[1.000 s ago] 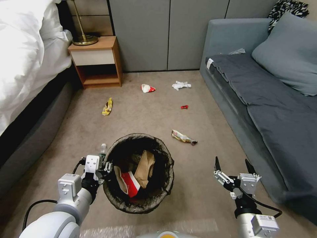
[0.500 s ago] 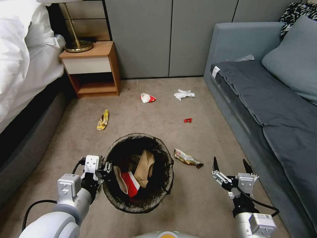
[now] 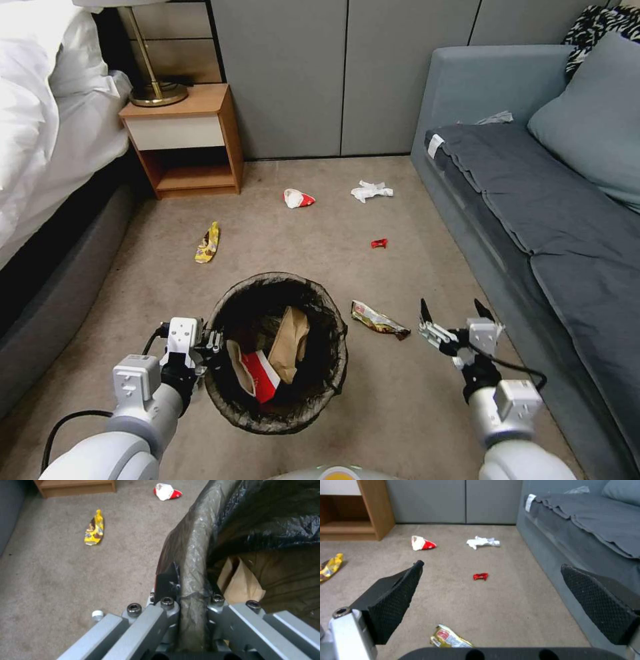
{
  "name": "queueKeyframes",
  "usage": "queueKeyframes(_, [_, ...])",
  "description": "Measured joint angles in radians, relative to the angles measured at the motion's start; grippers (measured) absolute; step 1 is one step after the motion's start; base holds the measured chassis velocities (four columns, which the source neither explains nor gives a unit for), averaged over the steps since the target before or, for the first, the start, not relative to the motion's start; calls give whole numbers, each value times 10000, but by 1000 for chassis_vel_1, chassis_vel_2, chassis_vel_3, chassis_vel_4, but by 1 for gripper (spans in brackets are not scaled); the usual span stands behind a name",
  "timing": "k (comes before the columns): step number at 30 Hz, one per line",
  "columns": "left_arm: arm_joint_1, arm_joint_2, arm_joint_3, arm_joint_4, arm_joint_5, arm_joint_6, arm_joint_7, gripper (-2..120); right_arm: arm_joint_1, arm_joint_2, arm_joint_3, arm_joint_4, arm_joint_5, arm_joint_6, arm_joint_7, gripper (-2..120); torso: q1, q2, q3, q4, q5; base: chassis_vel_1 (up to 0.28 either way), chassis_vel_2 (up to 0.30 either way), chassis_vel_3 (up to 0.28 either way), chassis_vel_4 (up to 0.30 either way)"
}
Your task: Pick up the trash bin, then pick up the garbage from the floor and place it into the trash bin.
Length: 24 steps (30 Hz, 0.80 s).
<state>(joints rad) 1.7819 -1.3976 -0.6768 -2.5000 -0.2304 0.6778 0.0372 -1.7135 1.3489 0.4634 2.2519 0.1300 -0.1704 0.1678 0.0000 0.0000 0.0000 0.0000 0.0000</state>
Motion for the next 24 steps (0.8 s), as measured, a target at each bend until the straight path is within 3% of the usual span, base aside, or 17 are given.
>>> queueKeyframes(24, [-12, -102, 8, 0, 76, 2, -12, 1, 145, -6, -25, 10, 110, -398, -305, 100, 0, 0, 0, -1, 0, 0, 0, 0, 0])
